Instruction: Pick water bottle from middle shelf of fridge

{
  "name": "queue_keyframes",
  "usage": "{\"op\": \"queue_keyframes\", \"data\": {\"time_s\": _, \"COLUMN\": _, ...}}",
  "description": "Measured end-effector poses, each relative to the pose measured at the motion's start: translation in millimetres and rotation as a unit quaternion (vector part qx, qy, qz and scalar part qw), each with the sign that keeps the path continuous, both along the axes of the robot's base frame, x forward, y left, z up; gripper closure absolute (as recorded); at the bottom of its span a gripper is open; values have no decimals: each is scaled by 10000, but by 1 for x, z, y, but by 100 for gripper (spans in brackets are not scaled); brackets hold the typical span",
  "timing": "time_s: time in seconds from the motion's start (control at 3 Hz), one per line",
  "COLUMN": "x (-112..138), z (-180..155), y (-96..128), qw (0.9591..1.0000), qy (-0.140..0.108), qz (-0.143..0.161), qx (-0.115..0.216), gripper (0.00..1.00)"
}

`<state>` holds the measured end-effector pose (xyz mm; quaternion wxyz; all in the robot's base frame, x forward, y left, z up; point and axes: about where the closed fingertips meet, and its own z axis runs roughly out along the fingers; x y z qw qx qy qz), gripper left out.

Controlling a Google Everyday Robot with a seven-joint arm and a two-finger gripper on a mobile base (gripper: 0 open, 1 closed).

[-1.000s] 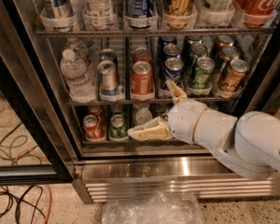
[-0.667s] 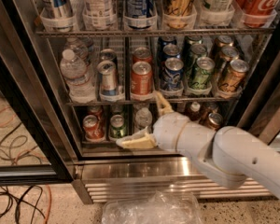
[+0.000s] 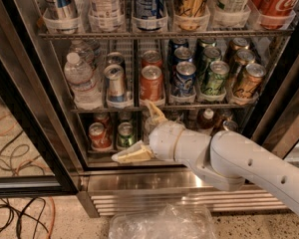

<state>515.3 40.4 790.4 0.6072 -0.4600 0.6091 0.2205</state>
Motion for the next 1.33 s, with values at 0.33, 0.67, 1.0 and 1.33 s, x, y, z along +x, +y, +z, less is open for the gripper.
{"op": "queue_keyframes", "data": {"time_s": 0.33, "x": 0, "z": 0, "y": 0, "qw": 10000, "qy": -1, "qz": -6, "qx": 1, "gripper": 0}}
{"op": "queue_keyframes", "data": {"time_s": 0.67, "x": 1, "z": 3, "y": 1, "qw": 9998, "qy": -54, "qz": -112, "qx": 152, "gripper": 0}}
{"op": "queue_keyframes", "data": {"time_s": 1.0, "x": -21, "z": -2, "y": 18, "qw": 9980, "qy": -326, "qz": -250, "qx": 474, "gripper": 0}}
{"op": "queue_keyframes", "data": {"time_s": 1.33, "x": -47, "z": 6, "y": 53, "qw": 9957, "qy": -469, "qz": 8, "qx": 793, "gripper": 0}}
